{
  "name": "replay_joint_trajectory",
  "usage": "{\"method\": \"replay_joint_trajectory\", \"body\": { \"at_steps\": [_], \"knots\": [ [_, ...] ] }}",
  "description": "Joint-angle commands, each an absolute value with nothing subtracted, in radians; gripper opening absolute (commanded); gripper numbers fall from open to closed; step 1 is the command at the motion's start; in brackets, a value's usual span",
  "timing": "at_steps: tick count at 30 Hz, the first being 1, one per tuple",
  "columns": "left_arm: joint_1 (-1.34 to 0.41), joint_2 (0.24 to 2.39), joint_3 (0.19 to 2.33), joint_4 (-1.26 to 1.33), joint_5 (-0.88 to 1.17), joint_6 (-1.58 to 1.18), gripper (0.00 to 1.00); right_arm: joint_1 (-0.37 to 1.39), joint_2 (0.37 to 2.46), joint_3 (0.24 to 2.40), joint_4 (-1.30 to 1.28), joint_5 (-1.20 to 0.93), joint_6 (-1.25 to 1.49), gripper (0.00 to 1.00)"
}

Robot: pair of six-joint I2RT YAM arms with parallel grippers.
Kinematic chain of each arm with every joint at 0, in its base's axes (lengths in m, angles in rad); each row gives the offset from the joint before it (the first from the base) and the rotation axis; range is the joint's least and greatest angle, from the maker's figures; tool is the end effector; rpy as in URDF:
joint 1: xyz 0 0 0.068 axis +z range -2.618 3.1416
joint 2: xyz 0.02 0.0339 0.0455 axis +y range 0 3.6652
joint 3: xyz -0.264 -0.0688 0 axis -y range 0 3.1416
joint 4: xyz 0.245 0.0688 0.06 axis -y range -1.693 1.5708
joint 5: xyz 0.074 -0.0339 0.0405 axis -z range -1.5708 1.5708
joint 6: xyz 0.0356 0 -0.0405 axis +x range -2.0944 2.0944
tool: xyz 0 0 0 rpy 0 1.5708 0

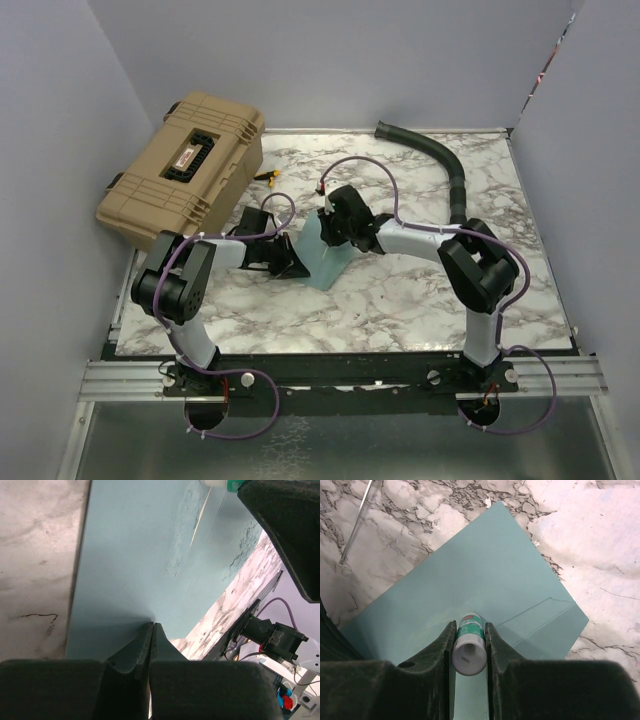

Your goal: Place the letter into the envelope and seal it

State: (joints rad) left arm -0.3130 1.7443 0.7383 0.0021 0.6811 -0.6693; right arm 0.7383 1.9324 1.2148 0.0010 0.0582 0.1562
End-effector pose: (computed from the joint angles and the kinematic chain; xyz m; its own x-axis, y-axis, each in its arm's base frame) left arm 0.2804 -0.1143 0.1129 -0.9774 -0.1903 -0.0916 -0.0581 0.6592 -0.7497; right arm 0.3121 0.2812 0.1726 -0.5794 -0.3172 -0.7508 -0.5561 0.8273 0.0796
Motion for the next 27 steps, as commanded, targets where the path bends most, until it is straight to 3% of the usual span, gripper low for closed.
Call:
{"method": "replay_joint_trajectory", "body": {
  "at_steps": [1,13,27],
  "knots": [
    [-0.301,1.794,0.699,-0.144,0.555,-0.605,0.0,0.757,1.953,1.203,-0.067,0.035,0.108,0.01],
    [-0.301,1.822,0.715,-0.126,0.52,-0.652,0.0,0.847,1.841,1.046,-0.063,0.013,0.22,0.0],
    [-0.3,1.801,0.7,-0.126,0.553,-0.644,0.0,0.697,1.997,1.235,-0.086,0.058,0.113,0.0]
  ]
}}
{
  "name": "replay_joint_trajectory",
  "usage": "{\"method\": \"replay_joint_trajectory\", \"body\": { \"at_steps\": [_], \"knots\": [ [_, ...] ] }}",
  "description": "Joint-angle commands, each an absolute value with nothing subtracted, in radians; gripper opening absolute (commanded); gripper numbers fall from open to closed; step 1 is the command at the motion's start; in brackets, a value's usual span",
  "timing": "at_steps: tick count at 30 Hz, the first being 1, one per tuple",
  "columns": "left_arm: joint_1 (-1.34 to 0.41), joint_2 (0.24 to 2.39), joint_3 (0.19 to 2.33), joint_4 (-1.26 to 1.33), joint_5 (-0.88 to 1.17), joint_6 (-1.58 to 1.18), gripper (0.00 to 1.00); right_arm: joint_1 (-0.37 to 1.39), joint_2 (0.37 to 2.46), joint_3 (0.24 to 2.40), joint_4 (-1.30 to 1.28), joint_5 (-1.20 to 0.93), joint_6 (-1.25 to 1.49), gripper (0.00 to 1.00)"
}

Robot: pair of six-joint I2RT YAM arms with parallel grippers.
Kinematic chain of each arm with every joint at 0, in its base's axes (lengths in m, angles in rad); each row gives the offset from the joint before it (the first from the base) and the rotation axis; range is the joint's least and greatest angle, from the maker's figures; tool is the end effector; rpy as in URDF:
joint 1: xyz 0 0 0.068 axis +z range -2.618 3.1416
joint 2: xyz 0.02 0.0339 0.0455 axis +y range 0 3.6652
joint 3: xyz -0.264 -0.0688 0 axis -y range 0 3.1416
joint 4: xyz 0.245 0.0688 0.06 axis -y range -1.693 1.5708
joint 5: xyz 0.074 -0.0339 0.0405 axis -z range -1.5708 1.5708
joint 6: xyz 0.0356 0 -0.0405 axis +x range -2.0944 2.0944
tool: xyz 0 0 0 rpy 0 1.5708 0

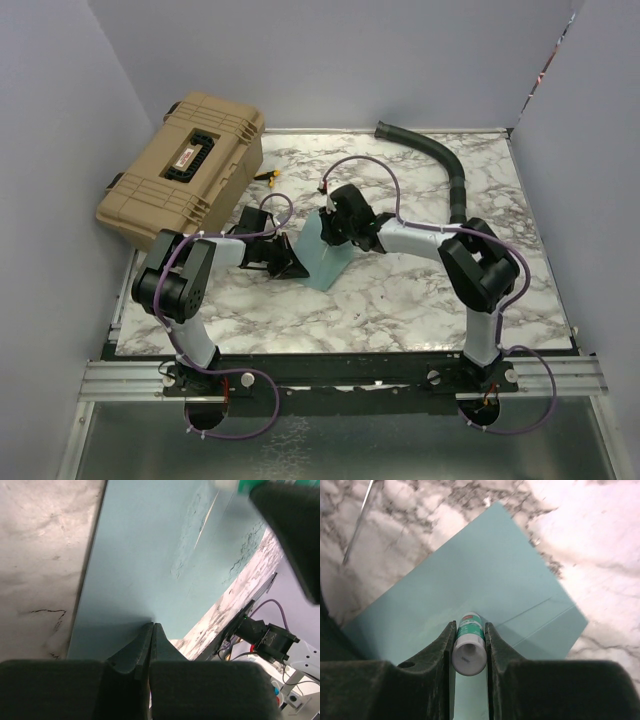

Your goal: Place the letter into the envelope and seal it

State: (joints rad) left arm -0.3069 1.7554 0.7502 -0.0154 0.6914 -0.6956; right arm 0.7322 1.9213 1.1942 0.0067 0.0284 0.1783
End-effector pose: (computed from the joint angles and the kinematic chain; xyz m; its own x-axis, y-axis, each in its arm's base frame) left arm 0.2824 -0.1133 0.1119 -0.9766 -0.2084 -0.0531 -0.0981 0.6515 -0.7523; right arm 0.3100 0.2773 0.1711 -0.5985 -0.2996 -0.7429 -0.5550 0.8239 0.1149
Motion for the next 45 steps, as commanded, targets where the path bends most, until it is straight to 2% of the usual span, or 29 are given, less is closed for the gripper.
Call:
{"method": "replay_joint_trajectory", "body": {
  "at_steps": [1,14,24,31,36,45],
  "knots": [
    [-0.301,1.798,0.702,-0.126,0.555,-0.647,0.0,0.696,2.0,1.241,-0.088,0.049,0.106,0.01],
    [-0.301,1.815,0.736,-0.127,0.549,-0.667,0.0,0.836,1.909,1.143,-0.08,-0.06,0.159,0.01],
    [-0.3,1.811,0.727,-0.127,0.549,-0.667,0.0,0.793,1.907,1.114,-0.079,0.033,0.151,0.01],
    [-0.301,1.809,0.725,-0.126,0.554,-0.664,0.0,0.73,1.964,1.205,-0.103,0.047,0.145,0.01],
    [-0.301,1.809,0.729,-0.126,0.554,-0.664,0.0,0.735,1.947,1.202,-0.099,-0.039,0.136,0.01],
    [-0.301,1.824,0.742,-0.126,0.551,-0.669,0.0,0.817,1.865,1.051,-0.036,-0.107,0.189,0.01]
  ]
}}
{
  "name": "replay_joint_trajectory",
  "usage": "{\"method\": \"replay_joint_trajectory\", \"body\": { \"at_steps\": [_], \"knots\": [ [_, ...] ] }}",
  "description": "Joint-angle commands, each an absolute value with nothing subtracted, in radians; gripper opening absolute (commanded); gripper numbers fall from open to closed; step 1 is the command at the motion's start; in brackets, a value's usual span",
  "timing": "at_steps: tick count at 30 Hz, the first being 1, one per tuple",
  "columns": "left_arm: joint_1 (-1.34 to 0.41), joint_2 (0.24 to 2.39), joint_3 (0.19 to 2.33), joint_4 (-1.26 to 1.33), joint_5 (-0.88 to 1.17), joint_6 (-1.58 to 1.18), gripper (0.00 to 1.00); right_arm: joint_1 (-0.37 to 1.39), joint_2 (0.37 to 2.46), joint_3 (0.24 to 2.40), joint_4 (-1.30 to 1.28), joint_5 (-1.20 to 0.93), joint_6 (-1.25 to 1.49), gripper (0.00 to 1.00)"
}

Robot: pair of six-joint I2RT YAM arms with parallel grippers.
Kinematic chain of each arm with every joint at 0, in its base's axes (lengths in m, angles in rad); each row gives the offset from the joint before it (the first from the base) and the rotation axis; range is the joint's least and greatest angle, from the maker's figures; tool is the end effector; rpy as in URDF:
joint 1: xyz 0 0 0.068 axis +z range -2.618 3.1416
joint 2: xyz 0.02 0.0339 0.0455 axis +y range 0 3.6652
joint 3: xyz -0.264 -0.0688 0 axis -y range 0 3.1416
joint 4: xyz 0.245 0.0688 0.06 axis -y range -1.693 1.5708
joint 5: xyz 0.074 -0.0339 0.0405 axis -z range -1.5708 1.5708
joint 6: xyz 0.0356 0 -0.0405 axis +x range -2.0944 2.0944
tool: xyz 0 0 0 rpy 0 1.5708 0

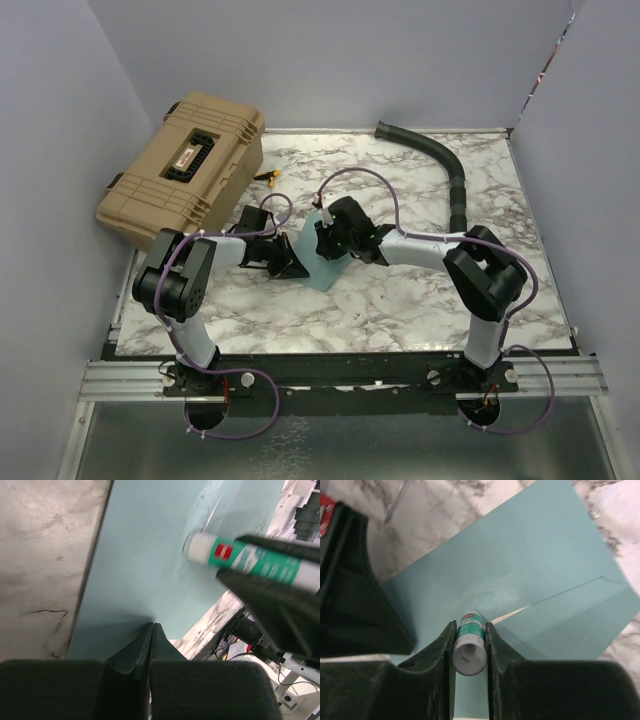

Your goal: Place the letter into the envelope and seal it

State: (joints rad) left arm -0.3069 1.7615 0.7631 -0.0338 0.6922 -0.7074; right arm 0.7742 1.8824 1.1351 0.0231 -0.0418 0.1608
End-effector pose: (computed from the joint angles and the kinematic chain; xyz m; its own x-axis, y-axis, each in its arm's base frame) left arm 0.2841 -0.1139 0.1122 -0.9759 -0.2155 -0.0338 -0.1178 0.6511 -0.7498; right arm 0.2875 0.2832 0.1697 -0.5830 -0.3464 -0.7349 -0.6358 0.7577 0.1473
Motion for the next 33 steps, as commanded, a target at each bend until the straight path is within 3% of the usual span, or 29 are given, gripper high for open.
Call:
{"method": "replay_joint_trajectory", "body": {
  "at_steps": [1,8,16,25,33],
  "knots": [
    [-0.301,1.825,0.744,-0.126,0.549,-0.669,0.0,0.819,1.857,1.037,-0.031,-0.114,0.189,0.01],
    [-0.301,1.831,0.744,-0.126,0.551,-0.667,0.0,0.821,1.849,1.024,-0.043,-0.05,0.169,0.01],
    [-0.301,1.823,0.733,-0.127,0.549,-0.664,0.0,0.804,1.999,1.211,-0.117,0.035,0.171,0.01],
    [-0.301,1.81,0.72,-0.127,0.546,-0.661,0.0,0.755,1.972,1.19,-0.115,0.094,0.175,0.01],
    [-0.301,1.812,0.734,-0.126,0.551,-0.664,0.0,0.752,1.91,1.25,-0.142,-0.053,0.184,0.01]
  ]
}}
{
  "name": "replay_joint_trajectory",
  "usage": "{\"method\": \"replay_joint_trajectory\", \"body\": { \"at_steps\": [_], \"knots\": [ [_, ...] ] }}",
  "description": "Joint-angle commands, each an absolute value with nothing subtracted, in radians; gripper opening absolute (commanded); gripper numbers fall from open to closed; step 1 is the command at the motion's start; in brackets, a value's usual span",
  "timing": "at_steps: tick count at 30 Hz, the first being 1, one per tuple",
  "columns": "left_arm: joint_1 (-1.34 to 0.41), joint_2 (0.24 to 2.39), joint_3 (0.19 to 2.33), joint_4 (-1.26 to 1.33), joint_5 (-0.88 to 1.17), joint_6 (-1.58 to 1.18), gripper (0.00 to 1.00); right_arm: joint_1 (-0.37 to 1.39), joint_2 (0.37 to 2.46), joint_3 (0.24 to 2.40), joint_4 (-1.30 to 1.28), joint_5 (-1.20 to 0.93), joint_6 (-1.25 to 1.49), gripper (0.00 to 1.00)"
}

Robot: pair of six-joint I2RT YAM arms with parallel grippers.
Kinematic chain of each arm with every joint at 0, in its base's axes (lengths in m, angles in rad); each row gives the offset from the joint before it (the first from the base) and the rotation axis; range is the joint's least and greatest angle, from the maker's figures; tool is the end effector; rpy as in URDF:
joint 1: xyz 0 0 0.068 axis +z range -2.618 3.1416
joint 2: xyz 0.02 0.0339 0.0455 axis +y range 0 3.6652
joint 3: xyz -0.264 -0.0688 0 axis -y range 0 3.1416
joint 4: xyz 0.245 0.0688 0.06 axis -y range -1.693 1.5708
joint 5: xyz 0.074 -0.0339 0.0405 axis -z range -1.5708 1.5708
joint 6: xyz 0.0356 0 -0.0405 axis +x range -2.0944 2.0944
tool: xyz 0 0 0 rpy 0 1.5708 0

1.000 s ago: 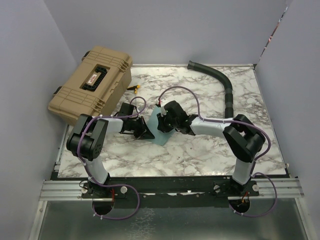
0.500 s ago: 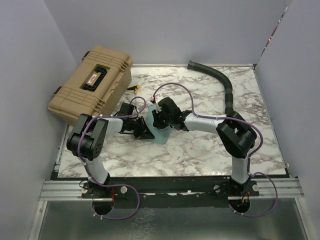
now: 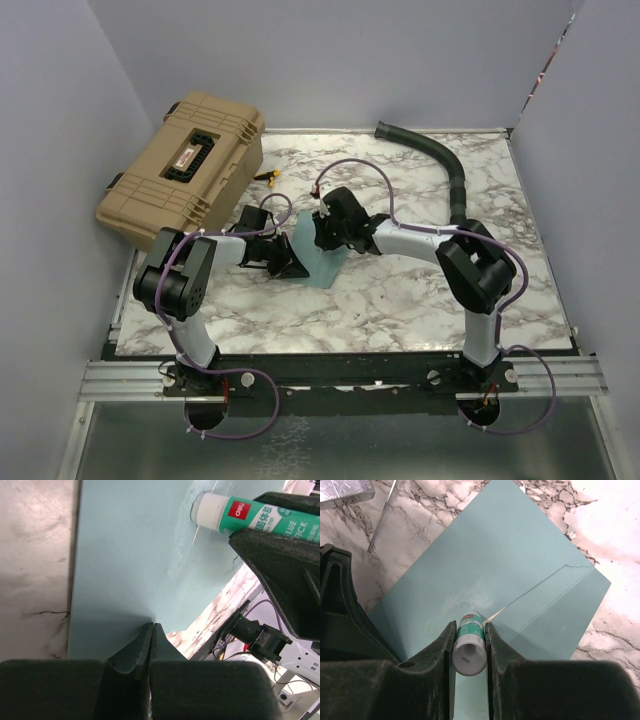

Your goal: Place the letter into the envelope and seal it

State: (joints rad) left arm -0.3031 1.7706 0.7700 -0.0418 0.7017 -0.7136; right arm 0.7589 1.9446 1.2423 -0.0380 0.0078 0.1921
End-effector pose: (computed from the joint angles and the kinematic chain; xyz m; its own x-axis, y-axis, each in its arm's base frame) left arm 0.2854 -0.1133 0.1110 -0.9757 -0.2187 -0.0162 -0.1324 0.6464 -0.7515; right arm 0.3072 0.2909 0.1729 -0.6110 -0.3163 -0.7257 -0.5779 0.8047 0.1358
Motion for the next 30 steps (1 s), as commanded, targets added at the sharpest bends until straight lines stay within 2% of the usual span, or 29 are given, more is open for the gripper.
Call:
{"method": "replay_joint_trajectory", "body": {
  "at_steps": [1,6,13,20,24,27,30],
  "knots": [
    [-0.301,1.812,0.735,-0.126,0.552,-0.665,0.0,0.75,1.893,1.255,-0.143,-0.071,0.191,0.01],
    [-0.302,1.809,0.743,-0.126,0.557,-0.667,0.0,0.725,1.796,1.274,-0.174,-0.109,0.269,0.01],
    [-0.3,1.785,0.778,-0.127,0.592,-0.667,0.01,0.58,1.695,1.196,-0.195,-0.27,0.465,0.01],
    [-0.302,1.741,0.862,-0.127,0.692,-0.696,0.33,0.38,1.647,1.026,-0.202,-0.544,0.659,0.03],
    [-0.301,1.718,0.912,-0.127,0.734,-0.724,0.49,0.335,1.634,0.964,-0.231,-0.577,0.711,0.04],
    [-0.301,1.697,0.943,-0.128,0.745,-0.747,0.58,0.329,1.639,0.933,-0.24,-0.561,0.744,0.04],
    [-0.302,1.688,0.962,-0.128,0.748,-0.762,0.62,0.32,1.659,0.903,-0.236,-0.566,0.777,0.05]
  ]
}}
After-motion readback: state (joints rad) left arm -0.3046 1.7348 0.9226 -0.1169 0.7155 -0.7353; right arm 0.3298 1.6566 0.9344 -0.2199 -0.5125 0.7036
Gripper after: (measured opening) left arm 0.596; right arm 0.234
